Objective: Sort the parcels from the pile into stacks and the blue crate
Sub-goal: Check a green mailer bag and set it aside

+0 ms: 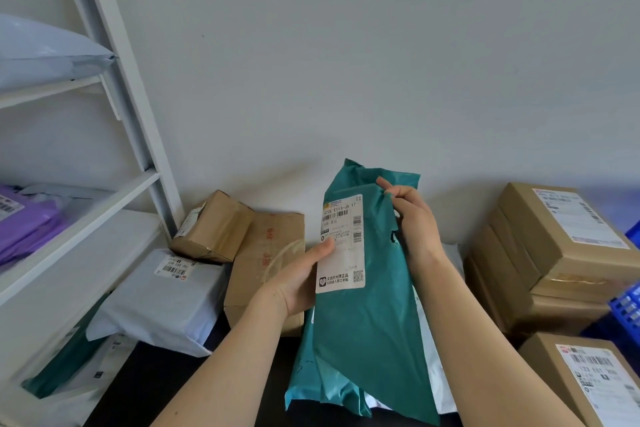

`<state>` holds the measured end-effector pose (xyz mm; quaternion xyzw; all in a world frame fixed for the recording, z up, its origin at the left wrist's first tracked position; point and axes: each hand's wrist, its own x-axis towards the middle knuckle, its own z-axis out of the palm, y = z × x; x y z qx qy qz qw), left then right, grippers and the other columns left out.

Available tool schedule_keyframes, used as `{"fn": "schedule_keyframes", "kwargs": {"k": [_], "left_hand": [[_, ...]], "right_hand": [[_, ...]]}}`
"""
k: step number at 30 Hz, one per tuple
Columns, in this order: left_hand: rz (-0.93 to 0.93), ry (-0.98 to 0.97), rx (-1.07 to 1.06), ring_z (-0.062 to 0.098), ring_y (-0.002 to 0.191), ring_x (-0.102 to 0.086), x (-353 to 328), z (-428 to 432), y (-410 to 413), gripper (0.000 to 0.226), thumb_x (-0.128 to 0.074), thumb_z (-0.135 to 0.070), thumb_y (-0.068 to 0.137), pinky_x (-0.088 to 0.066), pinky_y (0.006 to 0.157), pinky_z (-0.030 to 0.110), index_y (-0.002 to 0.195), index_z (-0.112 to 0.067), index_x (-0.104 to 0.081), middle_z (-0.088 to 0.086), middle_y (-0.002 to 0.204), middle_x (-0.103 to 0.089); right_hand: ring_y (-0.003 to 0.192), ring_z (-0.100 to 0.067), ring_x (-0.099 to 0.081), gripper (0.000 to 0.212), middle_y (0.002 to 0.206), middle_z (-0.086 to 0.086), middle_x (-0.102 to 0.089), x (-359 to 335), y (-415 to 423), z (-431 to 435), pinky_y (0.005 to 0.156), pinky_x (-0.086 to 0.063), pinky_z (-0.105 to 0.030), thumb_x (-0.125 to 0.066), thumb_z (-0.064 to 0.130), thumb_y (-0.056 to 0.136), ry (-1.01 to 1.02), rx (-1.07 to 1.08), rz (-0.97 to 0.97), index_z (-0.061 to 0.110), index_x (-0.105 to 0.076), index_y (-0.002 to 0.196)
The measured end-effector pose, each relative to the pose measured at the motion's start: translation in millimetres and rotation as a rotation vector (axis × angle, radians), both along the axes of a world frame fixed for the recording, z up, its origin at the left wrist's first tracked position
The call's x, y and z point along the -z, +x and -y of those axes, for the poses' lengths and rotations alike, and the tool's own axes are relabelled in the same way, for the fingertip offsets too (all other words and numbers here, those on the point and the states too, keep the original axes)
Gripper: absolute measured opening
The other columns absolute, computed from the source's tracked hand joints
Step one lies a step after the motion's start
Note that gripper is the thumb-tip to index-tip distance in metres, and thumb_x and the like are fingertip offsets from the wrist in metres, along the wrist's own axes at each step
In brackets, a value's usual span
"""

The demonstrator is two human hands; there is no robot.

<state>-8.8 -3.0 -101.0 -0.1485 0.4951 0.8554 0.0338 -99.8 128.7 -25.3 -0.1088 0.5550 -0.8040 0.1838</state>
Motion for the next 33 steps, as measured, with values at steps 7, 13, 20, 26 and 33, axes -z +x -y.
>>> {"fn": "schedule_keyframes", "kwargs": {"k": [7, 13, 20, 26, 33], "left_hand": [[0.032, 0.018, -0.118, 0.021, 0.069, -0.071, -7, -7, -2, 0.029, -0.068, -0.026, 0.069, -0.057, 0.063, 0.032, 0.095, -0.013, -0.065, 0.008, 0.085, -0.075], [-0.040, 0.173, -0.216, 0.024, 0.069, -0.071, -4, 2, 0, 0.030, -0.065, -0.019, 0.070, -0.057, 0.062, 0.035, 0.099, -0.009, -0.065, 0.011, 0.086, -0.074], [-0.096, 0.212, -0.260, 0.028, 0.077, -0.072, -4, 2, -5, 0.028, -0.063, -0.019, 0.076, -0.052, 0.076, 0.043, 0.103, -0.011, -0.067, 0.013, 0.094, -0.074], [-0.031, 0.128, -0.199, 0.032, 0.089, -0.068, 0, -10, -12, 0.044, -0.066, -0.016, 0.069, -0.054, 0.080, 0.045, 0.112, -0.007, -0.065, 0.016, 0.101, -0.072], [-0.005, -0.091, -0.123, 0.027, 0.090, -0.070, -3, -46, -19, 0.030, -0.068, -0.007, 0.083, -0.058, 0.073, 0.040, 0.113, -0.008, -0.065, 0.012, 0.106, -0.072]], "right_hand": [[0.098, -0.022, -0.064, 0.029, 0.115, -0.002, -0.067, 3, -2, -5, 0.088, -0.051, -0.034, -0.045, -0.006, 0.092, 0.041, 0.005, -0.038, 0.016, -0.064, 0.093], [0.096, -0.014, -0.064, 0.010, 0.095, 0.006, -0.069, 3, 10, -11, 0.081, -0.049, -0.026, -0.064, 0.014, 0.089, 0.376, 0.170, -0.221, 0.023, -0.068, 0.092], [0.094, -0.006, -0.065, 0.044, 0.107, 0.009, -0.068, 3, 28, -16, 0.071, -0.050, -0.021, -0.074, 0.041, 0.077, 0.665, -0.122, -0.201, 0.029, -0.060, 0.117], [0.090, -0.018, -0.069, 0.026, 0.095, 0.003, -0.073, 17, 36, -31, 0.088, -0.055, -0.040, -0.060, 0.008, 0.083, 0.770, 0.009, -0.170, 0.027, -0.068, 0.099], [0.092, -0.020, -0.066, 0.033, 0.107, -0.002, -0.070, 27, 37, -81, 0.077, -0.055, -0.031, -0.043, 0.011, 0.096, 0.894, 0.323, -0.140, 0.019, -0.069, 0.115]]}}
